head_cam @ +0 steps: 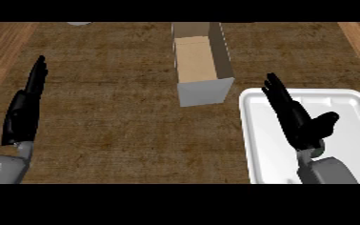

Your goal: Pick the squash from the tray and place it in the cardboard box

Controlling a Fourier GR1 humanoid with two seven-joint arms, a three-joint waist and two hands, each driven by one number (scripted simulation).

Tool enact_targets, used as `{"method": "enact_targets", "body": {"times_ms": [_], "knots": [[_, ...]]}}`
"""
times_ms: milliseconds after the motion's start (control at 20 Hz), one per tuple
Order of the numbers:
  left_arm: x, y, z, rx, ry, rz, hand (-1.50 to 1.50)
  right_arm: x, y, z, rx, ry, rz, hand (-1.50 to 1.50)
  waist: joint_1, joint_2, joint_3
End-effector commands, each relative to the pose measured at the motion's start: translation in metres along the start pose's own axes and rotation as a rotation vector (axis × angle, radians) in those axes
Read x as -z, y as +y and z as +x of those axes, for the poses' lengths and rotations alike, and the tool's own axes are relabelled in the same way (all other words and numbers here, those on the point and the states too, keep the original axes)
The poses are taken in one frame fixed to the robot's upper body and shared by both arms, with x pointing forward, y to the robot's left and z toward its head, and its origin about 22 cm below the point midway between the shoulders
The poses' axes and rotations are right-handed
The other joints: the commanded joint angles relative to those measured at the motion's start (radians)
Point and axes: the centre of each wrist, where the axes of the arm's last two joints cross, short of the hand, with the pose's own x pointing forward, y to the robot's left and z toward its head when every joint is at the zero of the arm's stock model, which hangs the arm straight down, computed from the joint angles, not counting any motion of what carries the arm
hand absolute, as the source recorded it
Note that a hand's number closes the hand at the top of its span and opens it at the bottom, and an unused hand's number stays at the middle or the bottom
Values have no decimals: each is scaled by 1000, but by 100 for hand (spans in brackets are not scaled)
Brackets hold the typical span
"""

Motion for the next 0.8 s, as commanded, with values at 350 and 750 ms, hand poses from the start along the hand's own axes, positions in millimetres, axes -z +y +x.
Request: {"method": "enact_targets", "body": {"times_ms": [350,750], "knots": [[-19,-35,5,-437,198,-7,0,-126,-179,-22,-396,144,-924,150,-137,-17,-21],[-31,-40,23,-530,185,-95,0,-205,-180,-10,-593,-47,-933,-150,-32,-15,-16]]}}
